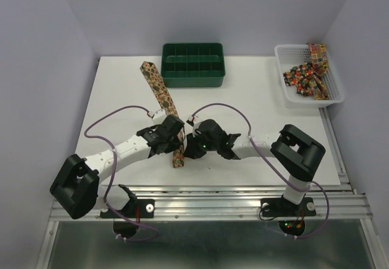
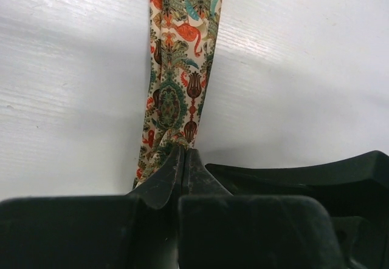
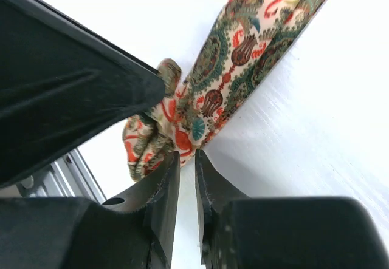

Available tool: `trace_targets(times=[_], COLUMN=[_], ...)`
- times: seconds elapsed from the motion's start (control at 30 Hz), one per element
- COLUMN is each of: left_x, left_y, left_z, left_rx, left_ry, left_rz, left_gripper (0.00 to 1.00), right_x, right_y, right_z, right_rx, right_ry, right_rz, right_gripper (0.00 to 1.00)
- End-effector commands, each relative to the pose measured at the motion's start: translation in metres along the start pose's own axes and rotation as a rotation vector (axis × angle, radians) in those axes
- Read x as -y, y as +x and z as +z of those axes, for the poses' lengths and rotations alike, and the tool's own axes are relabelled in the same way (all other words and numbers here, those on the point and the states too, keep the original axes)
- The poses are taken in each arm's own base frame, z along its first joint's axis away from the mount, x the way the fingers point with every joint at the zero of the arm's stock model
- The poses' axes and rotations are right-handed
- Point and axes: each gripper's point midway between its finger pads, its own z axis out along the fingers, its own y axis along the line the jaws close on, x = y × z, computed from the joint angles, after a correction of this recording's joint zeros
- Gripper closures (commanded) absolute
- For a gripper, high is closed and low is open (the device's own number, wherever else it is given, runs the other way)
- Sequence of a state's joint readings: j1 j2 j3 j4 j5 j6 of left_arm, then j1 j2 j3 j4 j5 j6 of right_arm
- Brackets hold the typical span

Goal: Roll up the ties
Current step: Roll the tie

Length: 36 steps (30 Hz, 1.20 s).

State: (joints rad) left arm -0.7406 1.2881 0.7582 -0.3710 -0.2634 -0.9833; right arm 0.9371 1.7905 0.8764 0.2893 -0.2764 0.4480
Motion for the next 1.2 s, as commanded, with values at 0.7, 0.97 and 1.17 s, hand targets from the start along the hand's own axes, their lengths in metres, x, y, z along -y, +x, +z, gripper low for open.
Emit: trace_targets(times=[0.7, 0.97, 1.17], left_x=[-0.013, -0.011, -0.010], left_y=[0.007, 0.009, 0.012], left_z=[0.027, 0.022, 0.023], left_rx=[-0.011, -0.030, -0.046], left_ry=[-0.167, -0.157, -0.159], left_rz=[0.010, -0.004, -0.018], left_gripper=[1.00, 1.00, 1.00], right_x=[-0.043, -0.067, -0.076], right_y=[0.000, -0.006, -0.013], right_z=[-0.048, -0.050, -0.045], right_rx=[0.229, 0.342, 0.347], right_ry=[-0.246, -0.214, -0.214], right_rz=[-0.350, -0.778, -1.012], right_gripper=[0.66, 0.44, 0.37])
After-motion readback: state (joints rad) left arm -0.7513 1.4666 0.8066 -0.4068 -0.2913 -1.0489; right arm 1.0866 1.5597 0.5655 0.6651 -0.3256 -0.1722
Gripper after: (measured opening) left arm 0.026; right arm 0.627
